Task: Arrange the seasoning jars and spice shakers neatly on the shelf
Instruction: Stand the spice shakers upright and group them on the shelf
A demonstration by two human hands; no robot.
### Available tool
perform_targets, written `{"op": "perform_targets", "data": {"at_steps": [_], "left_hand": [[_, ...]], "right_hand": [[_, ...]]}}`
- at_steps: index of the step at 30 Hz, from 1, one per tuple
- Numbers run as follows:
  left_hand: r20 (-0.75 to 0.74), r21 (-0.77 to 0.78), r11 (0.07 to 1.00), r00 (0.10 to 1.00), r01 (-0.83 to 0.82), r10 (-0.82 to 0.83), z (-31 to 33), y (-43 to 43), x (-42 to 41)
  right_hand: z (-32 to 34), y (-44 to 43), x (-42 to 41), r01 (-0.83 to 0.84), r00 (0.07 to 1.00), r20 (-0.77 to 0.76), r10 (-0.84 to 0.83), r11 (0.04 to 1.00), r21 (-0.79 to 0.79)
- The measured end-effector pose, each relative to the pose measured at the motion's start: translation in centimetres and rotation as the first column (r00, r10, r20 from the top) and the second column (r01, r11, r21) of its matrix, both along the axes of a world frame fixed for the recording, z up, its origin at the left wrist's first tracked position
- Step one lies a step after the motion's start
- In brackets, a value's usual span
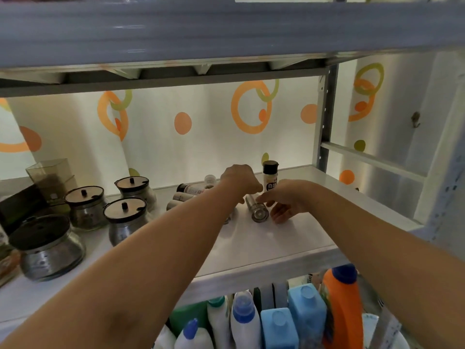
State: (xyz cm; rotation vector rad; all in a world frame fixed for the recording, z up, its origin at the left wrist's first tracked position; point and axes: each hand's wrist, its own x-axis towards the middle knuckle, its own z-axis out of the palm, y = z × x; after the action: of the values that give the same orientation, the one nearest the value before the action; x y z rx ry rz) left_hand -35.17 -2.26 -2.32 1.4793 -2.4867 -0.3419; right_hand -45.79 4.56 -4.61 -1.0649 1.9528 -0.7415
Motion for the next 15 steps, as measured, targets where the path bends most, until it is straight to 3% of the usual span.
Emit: {"op": "perform_targets", "data": {"at_steps": [6, 10, 15], "left_hand": [[0.038, 0.057, 0.998, 0.999, -0.002, 0.0, -0.4, 0.5, -1.1], [0.089, 0.004, 1.0, 0.996, 0.001, -0.002, -1.0, 0.7, -1.5], [0.008, 0.067, 0.997, 0.999, -0.032, 0.031, -0.8, 0.2, -1.5]], "right_hand": [[-0.9, -0.6, 0.0, -0.062, 0.997, -0.047, 0.06, 0.997, -0.042], [-1.4, -1.0, 0.1, -0.064, 0.995, -0.074, 0.06, 0.996, -0.057], [-1.7, -0.9, 0.1, -0.041, 0.997, -0.073, 0.033, 0.994, -0.105]]}}
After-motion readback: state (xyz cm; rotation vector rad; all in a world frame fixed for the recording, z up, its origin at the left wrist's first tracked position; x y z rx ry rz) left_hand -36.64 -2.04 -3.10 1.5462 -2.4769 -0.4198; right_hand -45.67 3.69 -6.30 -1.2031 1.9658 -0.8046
